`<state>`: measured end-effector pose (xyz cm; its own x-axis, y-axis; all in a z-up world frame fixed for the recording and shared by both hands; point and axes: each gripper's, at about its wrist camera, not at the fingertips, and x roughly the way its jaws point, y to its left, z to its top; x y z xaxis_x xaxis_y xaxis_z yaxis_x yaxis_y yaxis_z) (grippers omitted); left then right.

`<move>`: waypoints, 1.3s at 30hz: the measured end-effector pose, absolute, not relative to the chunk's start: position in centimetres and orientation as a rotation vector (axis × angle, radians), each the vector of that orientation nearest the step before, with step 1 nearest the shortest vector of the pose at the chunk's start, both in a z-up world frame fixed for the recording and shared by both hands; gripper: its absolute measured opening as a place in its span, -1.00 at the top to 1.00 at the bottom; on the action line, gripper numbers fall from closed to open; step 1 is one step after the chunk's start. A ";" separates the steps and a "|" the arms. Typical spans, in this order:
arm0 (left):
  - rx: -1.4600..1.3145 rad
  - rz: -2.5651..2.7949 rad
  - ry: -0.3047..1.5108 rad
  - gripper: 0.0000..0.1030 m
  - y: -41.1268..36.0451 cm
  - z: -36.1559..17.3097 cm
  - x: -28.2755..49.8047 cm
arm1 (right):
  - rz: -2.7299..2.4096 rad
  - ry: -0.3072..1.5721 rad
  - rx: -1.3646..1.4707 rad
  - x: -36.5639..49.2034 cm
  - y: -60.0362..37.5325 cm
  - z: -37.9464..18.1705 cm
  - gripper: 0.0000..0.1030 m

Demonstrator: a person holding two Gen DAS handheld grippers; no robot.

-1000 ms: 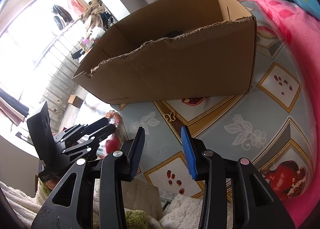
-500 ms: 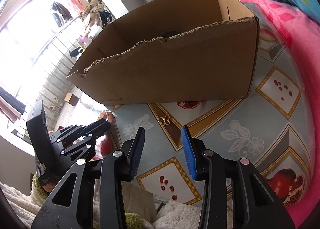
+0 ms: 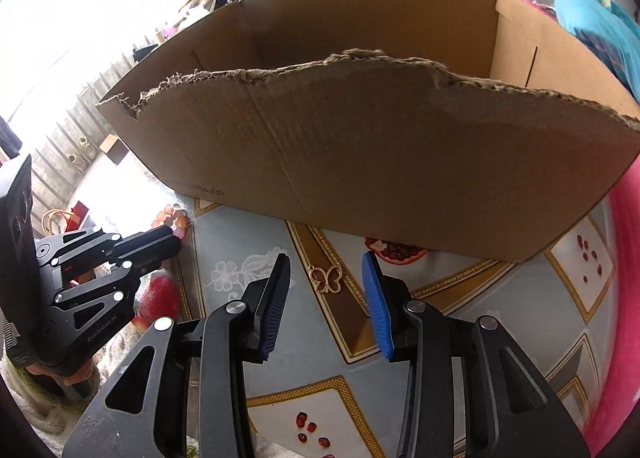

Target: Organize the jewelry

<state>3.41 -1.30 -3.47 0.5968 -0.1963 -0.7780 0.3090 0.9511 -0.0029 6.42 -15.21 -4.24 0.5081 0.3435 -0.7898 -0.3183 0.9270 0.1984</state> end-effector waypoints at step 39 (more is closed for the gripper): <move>0.151 -0.288 0.886 0.82 -1.8 -3.5 3.5 | 0.444 1.006 0.009 2.7 -14.9 -3.6 0.83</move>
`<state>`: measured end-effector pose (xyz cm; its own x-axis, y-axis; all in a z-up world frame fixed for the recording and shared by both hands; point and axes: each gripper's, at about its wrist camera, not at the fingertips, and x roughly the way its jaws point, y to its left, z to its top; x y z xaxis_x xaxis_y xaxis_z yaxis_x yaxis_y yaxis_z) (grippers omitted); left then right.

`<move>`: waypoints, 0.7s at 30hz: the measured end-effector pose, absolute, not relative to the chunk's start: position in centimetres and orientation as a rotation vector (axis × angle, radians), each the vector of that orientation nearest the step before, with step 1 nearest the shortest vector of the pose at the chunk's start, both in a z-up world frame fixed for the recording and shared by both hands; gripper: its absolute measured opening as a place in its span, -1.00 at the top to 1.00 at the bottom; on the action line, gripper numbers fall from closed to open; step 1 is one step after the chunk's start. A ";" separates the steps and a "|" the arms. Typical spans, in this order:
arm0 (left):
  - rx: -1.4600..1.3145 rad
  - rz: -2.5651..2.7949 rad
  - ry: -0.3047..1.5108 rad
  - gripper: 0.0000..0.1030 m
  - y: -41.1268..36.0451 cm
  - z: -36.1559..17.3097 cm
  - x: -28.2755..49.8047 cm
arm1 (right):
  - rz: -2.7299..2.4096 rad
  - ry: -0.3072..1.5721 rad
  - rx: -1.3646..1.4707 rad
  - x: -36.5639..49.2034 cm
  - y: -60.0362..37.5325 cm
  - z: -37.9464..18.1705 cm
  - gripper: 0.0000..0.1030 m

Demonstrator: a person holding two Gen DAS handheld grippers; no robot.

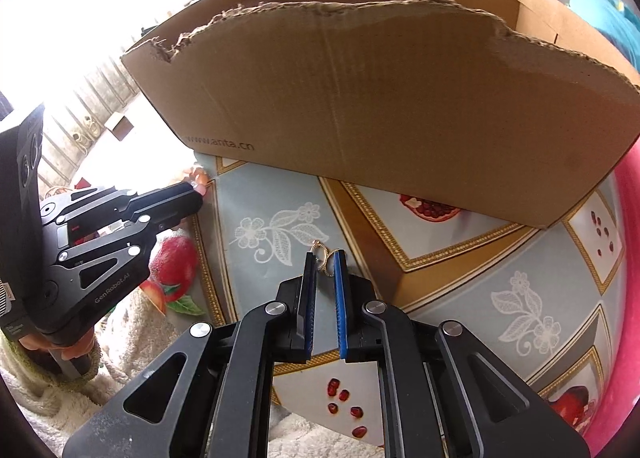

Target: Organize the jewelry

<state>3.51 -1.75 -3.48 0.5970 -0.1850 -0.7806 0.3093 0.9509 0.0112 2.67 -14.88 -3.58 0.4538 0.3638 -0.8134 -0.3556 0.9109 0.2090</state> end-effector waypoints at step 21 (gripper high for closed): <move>0.135 -0.290 0.886 0.82 -1.7 -3.5 3.6 | 0.415 0.981 0.083 3.1 -15.4 -3.7 0.38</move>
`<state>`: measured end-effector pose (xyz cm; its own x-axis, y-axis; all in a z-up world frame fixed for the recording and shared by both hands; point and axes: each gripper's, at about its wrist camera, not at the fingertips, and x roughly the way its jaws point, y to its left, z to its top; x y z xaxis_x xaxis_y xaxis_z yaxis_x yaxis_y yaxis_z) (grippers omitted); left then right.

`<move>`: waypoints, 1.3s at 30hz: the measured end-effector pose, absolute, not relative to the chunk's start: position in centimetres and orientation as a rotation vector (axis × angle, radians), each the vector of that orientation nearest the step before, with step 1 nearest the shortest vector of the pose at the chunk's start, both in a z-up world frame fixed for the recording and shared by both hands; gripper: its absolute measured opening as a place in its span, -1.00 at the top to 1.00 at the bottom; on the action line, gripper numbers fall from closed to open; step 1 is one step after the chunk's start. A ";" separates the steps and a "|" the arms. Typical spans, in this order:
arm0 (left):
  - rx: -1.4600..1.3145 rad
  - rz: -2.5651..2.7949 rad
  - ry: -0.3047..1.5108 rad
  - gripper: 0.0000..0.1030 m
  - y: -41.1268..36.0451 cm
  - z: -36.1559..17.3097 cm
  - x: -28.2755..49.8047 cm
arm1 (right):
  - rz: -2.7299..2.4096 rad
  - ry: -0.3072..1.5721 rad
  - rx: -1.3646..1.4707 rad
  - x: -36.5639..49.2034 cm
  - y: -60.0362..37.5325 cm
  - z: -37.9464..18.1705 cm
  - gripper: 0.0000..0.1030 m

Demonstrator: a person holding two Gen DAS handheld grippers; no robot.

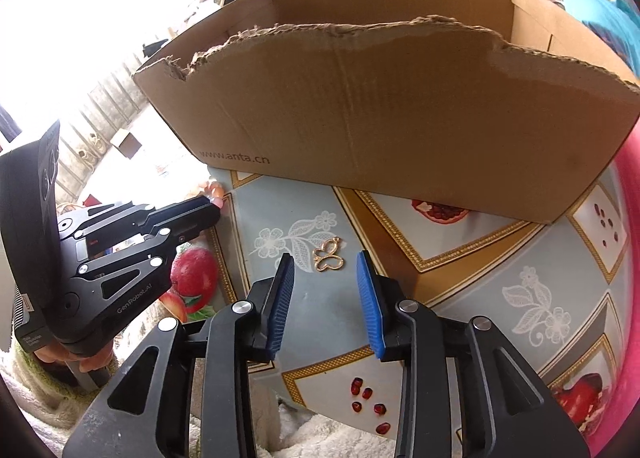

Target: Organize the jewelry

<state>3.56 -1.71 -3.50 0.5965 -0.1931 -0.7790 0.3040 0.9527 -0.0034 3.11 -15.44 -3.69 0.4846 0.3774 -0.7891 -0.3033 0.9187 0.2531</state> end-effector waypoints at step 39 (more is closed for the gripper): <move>0.130 -0.296 0.892 0.82 -1.6 -3.5 3.8 | 0.670 0.932 -0.323 4.7 -11.4 -4.2 0.38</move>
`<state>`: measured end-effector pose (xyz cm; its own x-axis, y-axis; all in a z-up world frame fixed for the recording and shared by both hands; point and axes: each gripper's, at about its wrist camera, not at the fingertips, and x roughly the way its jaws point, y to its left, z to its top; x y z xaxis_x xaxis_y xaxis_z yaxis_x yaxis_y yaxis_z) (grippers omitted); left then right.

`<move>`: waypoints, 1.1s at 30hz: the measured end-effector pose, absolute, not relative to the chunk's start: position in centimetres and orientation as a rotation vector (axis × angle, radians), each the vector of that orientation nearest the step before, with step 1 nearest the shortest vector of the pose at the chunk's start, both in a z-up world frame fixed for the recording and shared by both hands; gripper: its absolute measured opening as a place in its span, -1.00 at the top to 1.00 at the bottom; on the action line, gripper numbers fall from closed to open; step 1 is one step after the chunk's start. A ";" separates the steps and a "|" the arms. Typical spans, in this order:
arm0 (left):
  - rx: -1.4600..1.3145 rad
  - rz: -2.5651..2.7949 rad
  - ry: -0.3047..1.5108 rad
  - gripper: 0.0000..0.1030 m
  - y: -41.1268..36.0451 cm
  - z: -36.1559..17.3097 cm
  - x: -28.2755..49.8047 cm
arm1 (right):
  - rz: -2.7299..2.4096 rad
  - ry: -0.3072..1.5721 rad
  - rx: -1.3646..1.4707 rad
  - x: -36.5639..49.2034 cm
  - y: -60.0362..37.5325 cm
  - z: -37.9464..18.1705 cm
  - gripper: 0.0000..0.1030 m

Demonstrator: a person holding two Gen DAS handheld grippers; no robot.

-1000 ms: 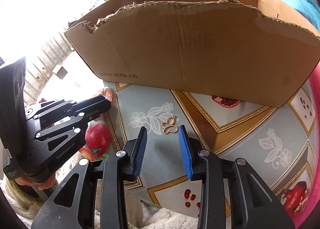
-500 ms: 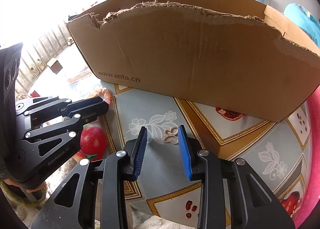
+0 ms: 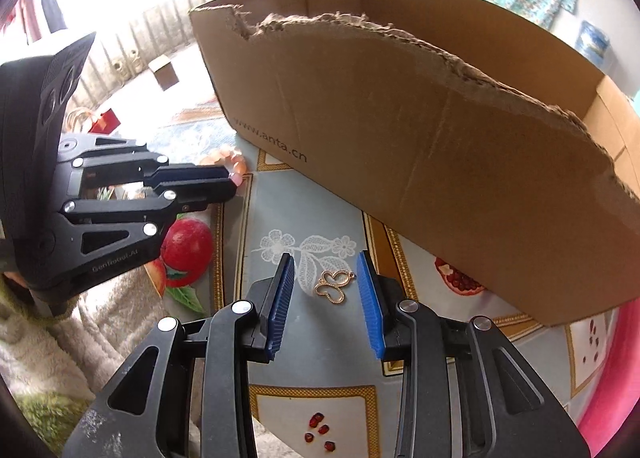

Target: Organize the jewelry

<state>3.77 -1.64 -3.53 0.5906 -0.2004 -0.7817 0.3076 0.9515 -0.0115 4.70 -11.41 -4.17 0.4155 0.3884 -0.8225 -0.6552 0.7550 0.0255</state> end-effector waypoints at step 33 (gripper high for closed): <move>0.134 -0.287 0.896 0.82 -1.9 -3.6 4.0 | 0.757 0.982 -0.262 7.0 -14.4 -2.7 0.66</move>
<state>3.99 -1.86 -3.60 0.5898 -0.1902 -0.7848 0.3014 0.9535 -0.0046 6.96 -14.36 -2.72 0.3290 0.4577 -0.8260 -0.6823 0.7200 0.1272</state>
